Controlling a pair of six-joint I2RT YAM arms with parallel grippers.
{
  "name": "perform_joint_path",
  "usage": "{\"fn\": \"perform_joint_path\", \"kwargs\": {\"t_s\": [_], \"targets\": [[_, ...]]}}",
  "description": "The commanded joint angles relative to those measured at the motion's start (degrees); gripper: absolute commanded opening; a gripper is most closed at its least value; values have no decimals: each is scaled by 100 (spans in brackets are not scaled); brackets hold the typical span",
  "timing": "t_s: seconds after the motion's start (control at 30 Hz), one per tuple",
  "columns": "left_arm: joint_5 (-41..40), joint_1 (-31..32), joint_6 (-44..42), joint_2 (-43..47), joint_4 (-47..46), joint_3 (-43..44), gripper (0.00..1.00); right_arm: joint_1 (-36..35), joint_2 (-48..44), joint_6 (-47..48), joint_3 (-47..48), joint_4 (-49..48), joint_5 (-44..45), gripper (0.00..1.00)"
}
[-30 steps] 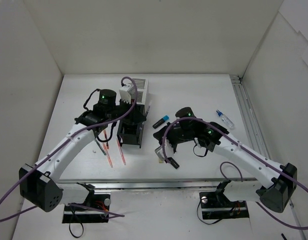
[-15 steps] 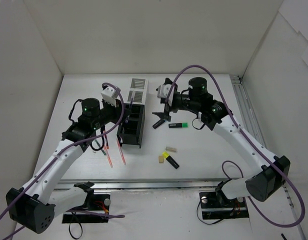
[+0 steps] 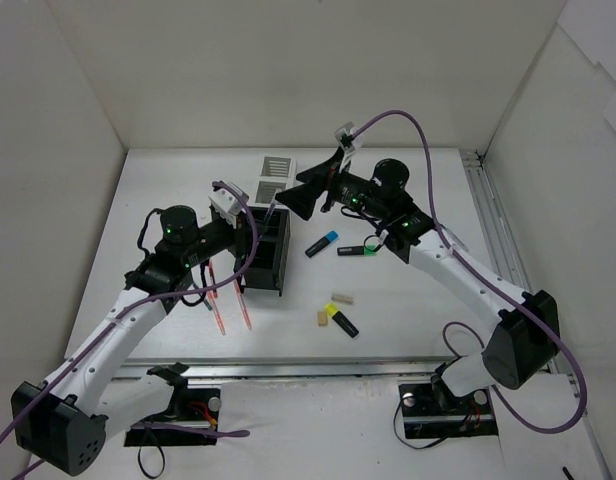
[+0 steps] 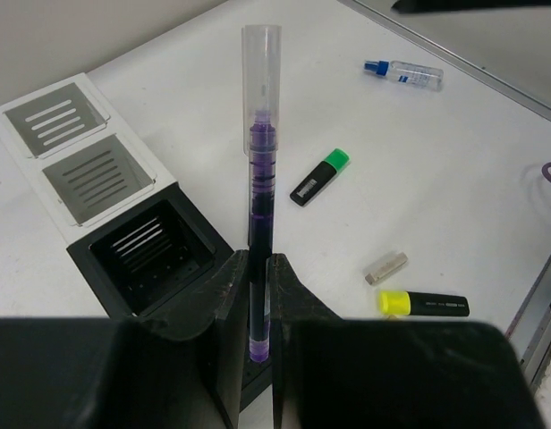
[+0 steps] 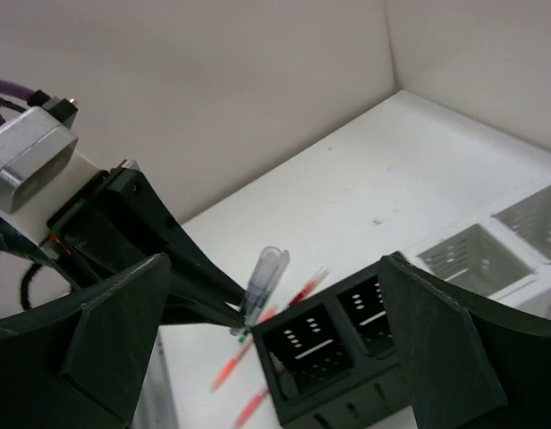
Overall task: Sort the stationery into containers
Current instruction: Place the pen in the storage box.
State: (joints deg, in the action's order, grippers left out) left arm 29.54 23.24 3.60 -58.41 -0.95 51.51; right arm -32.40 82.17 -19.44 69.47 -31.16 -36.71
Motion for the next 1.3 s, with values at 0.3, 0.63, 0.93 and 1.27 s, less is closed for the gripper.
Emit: {"fn": "perform_joint_path", "kwargs": {"t_s": [0.3,0.63,0.93,1.27], "targets": [[210,-13,9,32,-749,96,0,-636,334,-1246,40,-1024,1165,78],[193,-13,106,5,-705,140,0,-803,343,-1018,-92,-1024,1878,14],[-247,-13,449,-12,-1126,263,0,-1048,449,-772,-285,-1006,1983,0],[-185,-13,335,-144,-1057,834,0,-1251,599,-781,-531,-971,1825,0]]}}
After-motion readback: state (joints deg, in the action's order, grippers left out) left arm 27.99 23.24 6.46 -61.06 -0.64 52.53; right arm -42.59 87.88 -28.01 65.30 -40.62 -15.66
